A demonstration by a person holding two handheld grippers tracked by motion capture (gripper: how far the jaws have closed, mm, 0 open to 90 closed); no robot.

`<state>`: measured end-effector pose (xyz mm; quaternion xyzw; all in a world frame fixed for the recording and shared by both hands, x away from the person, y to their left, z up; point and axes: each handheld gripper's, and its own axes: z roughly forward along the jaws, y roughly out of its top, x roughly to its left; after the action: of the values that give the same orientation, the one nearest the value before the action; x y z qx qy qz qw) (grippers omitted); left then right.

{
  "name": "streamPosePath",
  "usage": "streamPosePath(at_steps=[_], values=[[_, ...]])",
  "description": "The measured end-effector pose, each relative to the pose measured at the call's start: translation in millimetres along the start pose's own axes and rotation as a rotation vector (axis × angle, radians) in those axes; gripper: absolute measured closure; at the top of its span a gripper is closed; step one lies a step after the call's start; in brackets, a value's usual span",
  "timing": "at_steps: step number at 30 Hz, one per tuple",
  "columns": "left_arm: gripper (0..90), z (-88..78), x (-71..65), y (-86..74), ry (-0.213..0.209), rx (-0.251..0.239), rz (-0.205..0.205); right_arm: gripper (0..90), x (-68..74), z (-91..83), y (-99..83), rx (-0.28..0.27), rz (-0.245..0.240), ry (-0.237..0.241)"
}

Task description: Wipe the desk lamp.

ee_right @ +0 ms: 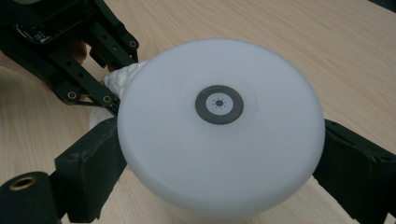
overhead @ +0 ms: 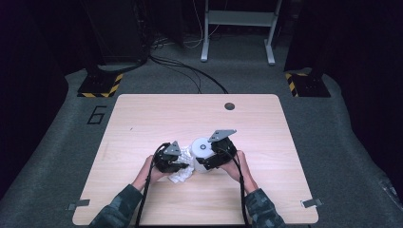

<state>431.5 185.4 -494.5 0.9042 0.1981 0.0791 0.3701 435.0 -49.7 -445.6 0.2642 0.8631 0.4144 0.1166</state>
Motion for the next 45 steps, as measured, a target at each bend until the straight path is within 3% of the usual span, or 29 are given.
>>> streamPosePath(at_steps=[6, 12, 18, 29, 34, 45], values=[[78.1, -5.1, -1.7, 4.5, 0.003, -0.004, 0.021, 8.7, 0.0, 0.1, 0.2, 0.003, -0.007, -0.002], [78.1, -21.3, -0.1, 14.4, -0.006, -0.071, 0.008, 8.6, 0.0, 0.4, 0.0, 0.002, -0.004, -0.004], [78.1, -34.1, 2.5, 23.4, -0.001, -0.104, 0.013, 8.7, 0.0, 0.8, 0.0, 0.005, -0.002, -0.005], [78.1, -21.9, -4.5, 10.0, -0.016, -0.113, -0.015, 8.6, 0.1, 0.9, 0.3, 0.006, -0.003, -0.005], [78.0, -20.8, -10.5, 6.7, -0.035, -0.104, -0.01, 8.6, -0.1, 0.8, 0.4, 0.008, -0.005, -0.003], [77.9, -11.4, -28.3, -2.4, -0.046, -0.151, -0.006, 8.6, -0.1, 0.9, 0.4, 0.007, -0.004, -0.004]])
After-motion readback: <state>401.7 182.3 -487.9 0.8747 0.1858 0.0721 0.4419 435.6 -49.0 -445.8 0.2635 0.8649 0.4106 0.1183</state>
